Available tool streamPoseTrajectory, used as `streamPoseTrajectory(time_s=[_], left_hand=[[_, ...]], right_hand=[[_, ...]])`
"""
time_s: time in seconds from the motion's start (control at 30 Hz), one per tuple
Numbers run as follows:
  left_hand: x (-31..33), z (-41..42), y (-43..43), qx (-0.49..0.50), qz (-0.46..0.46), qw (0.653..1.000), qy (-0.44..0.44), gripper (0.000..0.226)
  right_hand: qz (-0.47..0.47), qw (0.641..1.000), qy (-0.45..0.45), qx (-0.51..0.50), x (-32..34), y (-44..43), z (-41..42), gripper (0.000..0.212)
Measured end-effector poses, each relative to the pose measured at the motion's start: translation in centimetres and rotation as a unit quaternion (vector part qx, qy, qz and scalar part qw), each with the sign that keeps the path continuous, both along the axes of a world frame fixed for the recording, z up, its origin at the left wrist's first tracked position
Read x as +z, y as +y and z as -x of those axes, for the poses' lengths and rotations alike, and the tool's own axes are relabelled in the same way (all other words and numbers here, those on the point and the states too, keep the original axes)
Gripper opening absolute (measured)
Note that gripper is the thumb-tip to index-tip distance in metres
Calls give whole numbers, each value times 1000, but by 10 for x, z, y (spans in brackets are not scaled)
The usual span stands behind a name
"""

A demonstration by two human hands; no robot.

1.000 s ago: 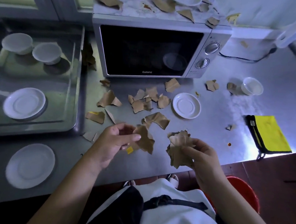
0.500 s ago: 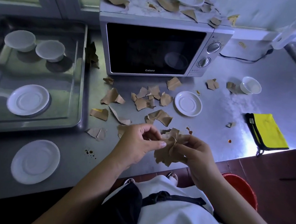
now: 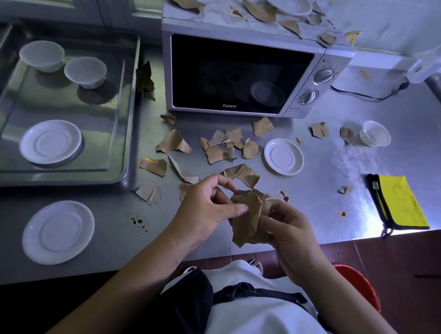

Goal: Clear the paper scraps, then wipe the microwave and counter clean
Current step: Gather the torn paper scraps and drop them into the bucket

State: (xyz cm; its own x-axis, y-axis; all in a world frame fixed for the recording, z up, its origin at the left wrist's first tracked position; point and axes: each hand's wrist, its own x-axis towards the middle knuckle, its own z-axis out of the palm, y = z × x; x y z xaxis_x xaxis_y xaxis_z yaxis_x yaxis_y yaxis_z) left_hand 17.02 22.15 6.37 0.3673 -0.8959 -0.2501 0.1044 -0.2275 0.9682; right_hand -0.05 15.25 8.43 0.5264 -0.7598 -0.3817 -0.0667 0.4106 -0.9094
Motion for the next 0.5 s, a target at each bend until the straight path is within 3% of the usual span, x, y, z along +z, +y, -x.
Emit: streamPoseTrajectory(time_s=[0.13, 0.33, 0.5], left_hand=[[-2, -2, 2, -4, -4, 1000, -14, 39], [-1, 0, 4, -59, 2, 997, 54, 23], [-5, 2, 4, -41, 7, 996, 73, 27]], right_hand=[[-4, 1000, -7, 16, 1, 0, -1, 8], [-21, 998, -17, 61, 4, -1, -1, 11], [-33, 997, 8, 67, 5, -5, 2, 14]])
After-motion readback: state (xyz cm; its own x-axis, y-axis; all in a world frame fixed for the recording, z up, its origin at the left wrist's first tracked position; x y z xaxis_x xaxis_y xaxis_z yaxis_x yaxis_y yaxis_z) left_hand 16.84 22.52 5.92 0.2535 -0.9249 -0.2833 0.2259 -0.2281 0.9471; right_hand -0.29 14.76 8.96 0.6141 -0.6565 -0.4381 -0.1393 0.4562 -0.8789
